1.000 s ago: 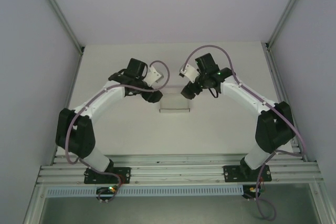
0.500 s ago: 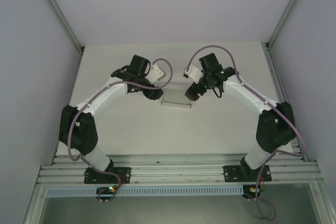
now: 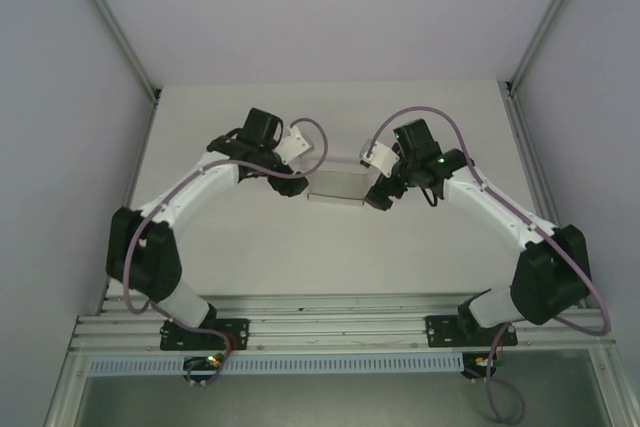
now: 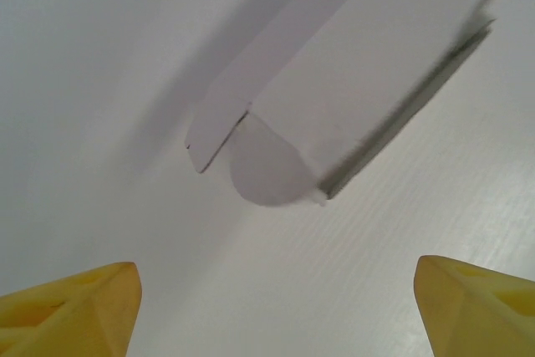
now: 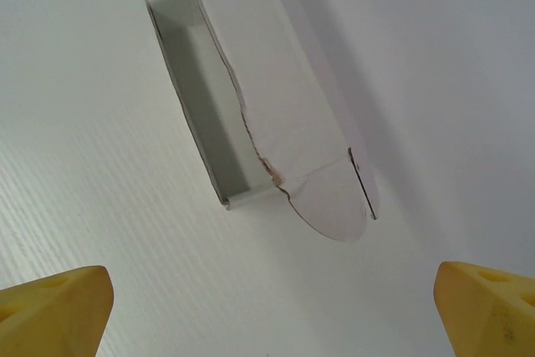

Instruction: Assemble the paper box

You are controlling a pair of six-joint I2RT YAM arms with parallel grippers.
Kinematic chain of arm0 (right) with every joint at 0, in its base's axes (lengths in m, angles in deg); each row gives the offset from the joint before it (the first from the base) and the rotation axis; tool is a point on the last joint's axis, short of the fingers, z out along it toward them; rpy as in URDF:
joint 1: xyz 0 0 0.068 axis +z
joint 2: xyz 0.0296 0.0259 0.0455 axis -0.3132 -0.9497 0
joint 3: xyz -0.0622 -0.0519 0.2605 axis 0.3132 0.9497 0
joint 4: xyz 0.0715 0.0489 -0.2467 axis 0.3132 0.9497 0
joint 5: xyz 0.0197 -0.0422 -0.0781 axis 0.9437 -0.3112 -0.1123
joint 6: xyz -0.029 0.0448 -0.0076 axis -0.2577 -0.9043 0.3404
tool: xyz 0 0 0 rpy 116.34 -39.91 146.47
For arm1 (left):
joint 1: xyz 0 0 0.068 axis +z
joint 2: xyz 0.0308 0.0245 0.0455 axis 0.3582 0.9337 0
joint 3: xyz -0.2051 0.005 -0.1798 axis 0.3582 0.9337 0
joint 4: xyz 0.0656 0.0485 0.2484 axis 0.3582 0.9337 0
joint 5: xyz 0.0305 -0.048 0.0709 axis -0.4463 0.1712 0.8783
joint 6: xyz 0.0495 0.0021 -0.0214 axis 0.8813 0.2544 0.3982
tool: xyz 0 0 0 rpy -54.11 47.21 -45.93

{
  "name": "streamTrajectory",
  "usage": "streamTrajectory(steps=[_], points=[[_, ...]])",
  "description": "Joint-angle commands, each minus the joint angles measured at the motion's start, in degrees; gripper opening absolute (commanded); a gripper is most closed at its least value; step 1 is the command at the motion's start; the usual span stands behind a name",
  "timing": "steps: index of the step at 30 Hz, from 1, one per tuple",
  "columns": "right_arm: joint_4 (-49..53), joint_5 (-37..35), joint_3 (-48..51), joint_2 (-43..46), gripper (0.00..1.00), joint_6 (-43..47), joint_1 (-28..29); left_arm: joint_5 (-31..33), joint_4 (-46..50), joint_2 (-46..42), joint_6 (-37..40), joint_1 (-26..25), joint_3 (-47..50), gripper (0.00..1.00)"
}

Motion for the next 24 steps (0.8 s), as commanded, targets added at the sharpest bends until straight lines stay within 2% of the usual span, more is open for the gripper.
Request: streamTrajectory(steps=[1, 6, 8, 12, 18, 22, 23, 24], points=[[-3.59, -5.19, -1.28, -3.71, 1.00, 3.33, -0.43, 2.94, 1.05, 3.82, 3.78, 0.82, -3.82, 0.86], [-5.35, -7.12, -6.50, -11.05, 0.92, 4.76, -0.75, 2.07, 2.56, 10.09, 5.58, 0.87, -10.33, 0.83], [-6.80, -7.90, -7.99, -13.39, 0.83, 5.05, -0.83, 1.28, 2.76, 11.99, 6.61, 0.86, -12.00, 0.81], [-6.79, -7.94, -9.73, -15.36, 0.55, 4.78, -1.19, -1.16, 4.23, 14.56, 7.77, 0.78, -15.10, 0.77], [-4.02, -3.83, -11.51, -15.16, 0.22, 5.06, -2.08, -4.15, 5.73, 17.20, 10.46, 0.89, -18.64, 0.66], [-0.77, -0.04, -13.10, -14.98, 0.08, 7.55, -2.72, -5.15, 6.51, 18.35, 11.29, 1.03, -19.91, 0.64], [-0.43, 0.23, -13.45, -15.12, 0.01, 8.45, -2.79, -5.15, 6.78, 18.65, 11.37, 1.13, -20.09, 0.64], [1.06, 0.54, -13.94, -15.24, 0.00, 9.18, -2.91, -5.32, 6.99, 18.76, 11.34, 1.29, -20.07, 0.62]])
